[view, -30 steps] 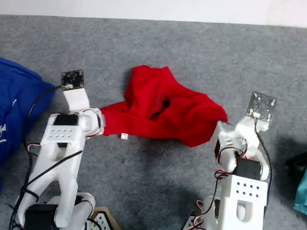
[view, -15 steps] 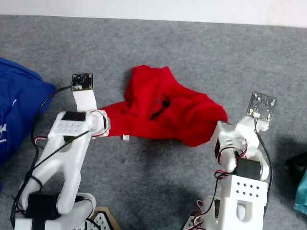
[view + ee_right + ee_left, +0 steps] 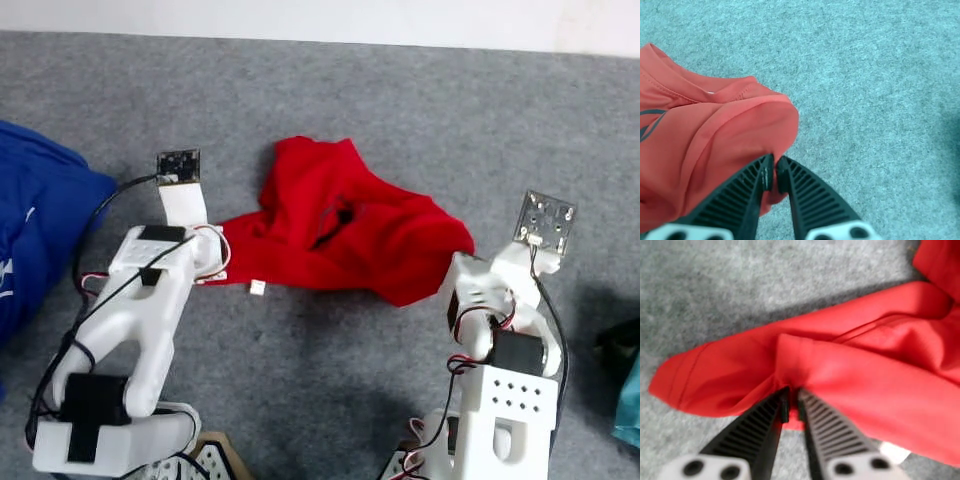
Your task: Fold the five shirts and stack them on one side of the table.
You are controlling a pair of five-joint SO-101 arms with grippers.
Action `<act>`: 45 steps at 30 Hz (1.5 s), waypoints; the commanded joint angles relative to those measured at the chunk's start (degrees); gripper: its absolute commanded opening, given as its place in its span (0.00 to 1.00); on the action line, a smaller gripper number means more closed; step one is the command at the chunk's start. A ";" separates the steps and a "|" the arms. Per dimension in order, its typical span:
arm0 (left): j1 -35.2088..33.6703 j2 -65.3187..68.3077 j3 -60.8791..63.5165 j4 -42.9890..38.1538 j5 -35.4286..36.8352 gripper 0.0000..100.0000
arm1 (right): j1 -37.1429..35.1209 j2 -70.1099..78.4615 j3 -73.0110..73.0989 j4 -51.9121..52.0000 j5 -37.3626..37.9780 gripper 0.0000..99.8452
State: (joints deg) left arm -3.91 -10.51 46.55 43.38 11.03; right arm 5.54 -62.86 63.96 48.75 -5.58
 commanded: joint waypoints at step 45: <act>3.47 -45.93 -23.60 30.33 6.07 0.01 | -0.48 -22.29 -20.79 9.98 8.18 0.01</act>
State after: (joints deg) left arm 1.10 -53.76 29.49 70.90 16.57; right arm 5.54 -74.81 50.33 56.22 1.19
